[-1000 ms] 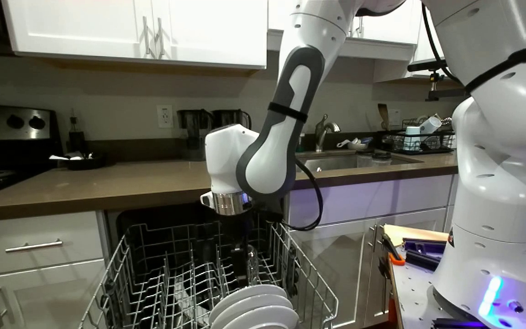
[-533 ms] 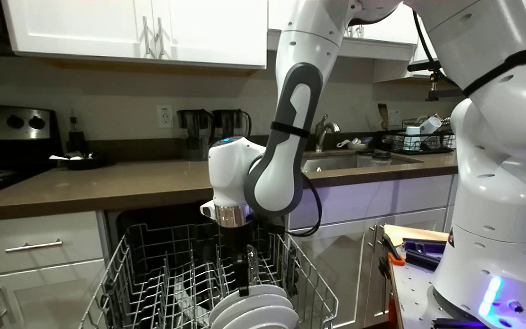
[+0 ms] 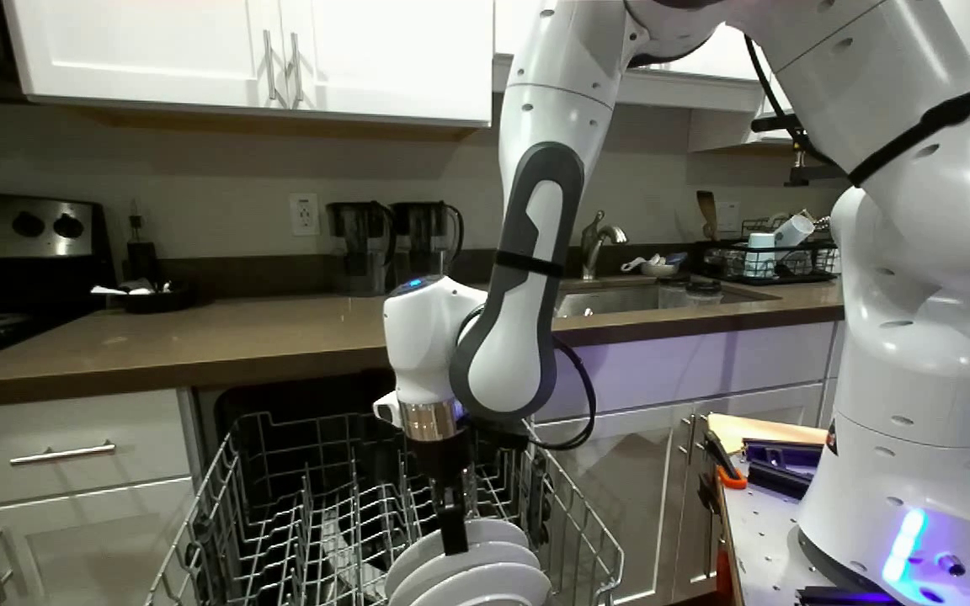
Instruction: Remove a plate from the dishwasher and put it on the counter
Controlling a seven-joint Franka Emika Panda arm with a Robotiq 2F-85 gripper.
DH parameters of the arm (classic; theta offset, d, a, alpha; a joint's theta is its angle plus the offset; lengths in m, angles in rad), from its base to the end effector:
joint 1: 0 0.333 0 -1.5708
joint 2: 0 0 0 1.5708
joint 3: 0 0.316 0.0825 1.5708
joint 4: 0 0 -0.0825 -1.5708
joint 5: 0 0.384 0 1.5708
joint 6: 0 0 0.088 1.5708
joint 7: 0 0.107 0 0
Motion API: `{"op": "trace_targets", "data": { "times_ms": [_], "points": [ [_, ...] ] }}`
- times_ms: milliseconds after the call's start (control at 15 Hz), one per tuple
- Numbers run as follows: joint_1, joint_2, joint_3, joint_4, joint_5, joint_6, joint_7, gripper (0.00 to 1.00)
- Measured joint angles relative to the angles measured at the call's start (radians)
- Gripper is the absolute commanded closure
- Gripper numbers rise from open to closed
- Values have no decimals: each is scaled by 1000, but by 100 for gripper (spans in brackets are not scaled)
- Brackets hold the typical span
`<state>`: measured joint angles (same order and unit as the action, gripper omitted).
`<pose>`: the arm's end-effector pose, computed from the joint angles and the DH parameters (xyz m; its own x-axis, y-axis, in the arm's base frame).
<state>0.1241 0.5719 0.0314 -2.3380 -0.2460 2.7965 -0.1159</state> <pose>0.4751 0.0878 0.0830 0.8703 0.4778 -0.1193 0.4838 -0.8748 0.0259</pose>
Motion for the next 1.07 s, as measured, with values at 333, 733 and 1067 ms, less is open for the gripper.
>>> {"op": "trace_targets", "data": {
  "times_ms": [333, 733, 1067],
  "points": [
    [-2, 1, 17, 18, 5, -35, 0, 83],
    [-7, -5, 42, 66, 21, -146, -2, 92],
    [-28, 4, 55, 102, 52, -203, -33, 92]
  ]
}}
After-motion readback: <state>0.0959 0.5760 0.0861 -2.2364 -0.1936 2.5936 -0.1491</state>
